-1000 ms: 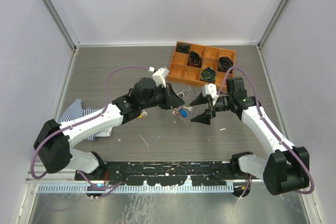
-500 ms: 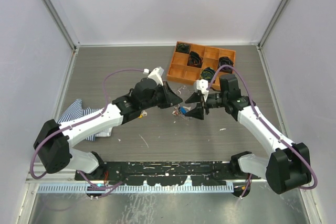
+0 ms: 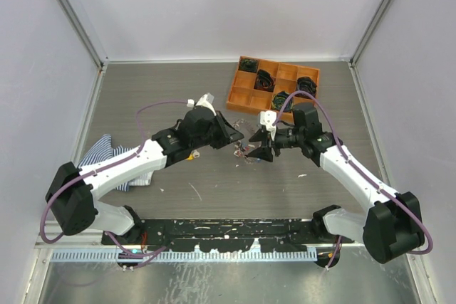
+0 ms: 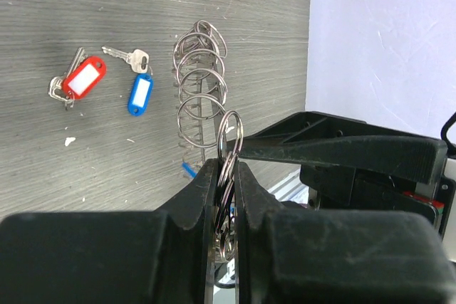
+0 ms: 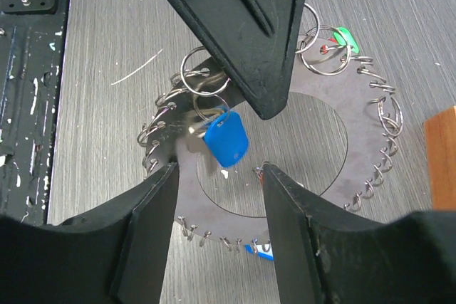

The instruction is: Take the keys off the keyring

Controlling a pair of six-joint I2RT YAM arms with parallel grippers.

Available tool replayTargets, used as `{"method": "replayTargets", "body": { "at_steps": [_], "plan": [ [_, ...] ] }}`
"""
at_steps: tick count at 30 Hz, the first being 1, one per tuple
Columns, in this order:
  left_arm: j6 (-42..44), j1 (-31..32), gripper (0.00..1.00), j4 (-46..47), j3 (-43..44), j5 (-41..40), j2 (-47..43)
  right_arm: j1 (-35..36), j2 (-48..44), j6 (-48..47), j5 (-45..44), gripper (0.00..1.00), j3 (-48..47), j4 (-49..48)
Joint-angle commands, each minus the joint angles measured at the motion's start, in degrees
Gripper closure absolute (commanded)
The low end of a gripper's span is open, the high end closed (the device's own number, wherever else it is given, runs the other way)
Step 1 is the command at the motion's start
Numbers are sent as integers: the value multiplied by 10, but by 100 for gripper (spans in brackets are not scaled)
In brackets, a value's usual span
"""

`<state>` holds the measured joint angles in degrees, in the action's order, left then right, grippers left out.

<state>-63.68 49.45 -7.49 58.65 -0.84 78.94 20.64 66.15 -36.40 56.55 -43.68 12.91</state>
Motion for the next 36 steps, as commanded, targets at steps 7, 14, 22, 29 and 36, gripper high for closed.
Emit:
{"method": "replayTargets", "body": {
  "at_steps": [7,14,22,29,36],
  "plan": [
    [-68,2,100,6,21,-14,-31,21,-17,-1,-3,46,-5,-37],
    [-52,2,100,9,30,8,-25,24,-17,70,-4,47,-2,-86],
    [-54,2,100,16,31,21,-28,31,-13,112,14,54,15,-126],
    [-54,2,100,16,34,24,-31,36,-13,110,0,72,12,-125],
    [-47,2,100,7,30,26,-36,37,-21,71,-41,89,-5,-84]
  ]
}}
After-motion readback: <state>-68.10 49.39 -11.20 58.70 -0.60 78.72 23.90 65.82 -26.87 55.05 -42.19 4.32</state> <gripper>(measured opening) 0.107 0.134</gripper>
